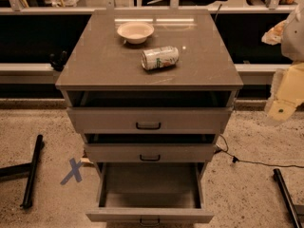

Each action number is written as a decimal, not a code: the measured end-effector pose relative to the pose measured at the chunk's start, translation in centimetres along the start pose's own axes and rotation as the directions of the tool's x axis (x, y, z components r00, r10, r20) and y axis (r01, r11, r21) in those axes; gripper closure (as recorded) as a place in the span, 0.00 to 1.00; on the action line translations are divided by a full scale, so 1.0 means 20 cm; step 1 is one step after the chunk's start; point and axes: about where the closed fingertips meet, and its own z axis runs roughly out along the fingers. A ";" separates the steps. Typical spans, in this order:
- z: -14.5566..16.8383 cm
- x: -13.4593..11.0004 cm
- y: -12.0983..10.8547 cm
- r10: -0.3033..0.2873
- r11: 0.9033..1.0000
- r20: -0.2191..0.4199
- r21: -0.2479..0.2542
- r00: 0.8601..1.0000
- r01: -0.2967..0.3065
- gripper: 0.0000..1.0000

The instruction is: Close bottom drawer

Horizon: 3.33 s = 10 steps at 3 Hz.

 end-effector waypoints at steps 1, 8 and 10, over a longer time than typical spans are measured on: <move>0.00 0.00 0.00 0.000 1.000 0.000 0.000 1.000 0.000 0.00; 1.23 0.02 0.67 0.310 0.853 -0.117 -0.404 0.944 -0.330 0.00; 1.82 0.33 1.00 0.411 0.752 -0.276 -0.435 0.869 -0.495 0.00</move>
Offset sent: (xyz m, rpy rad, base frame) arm 0.0072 -0.0048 -0.0100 0.1377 0.0285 -0.0708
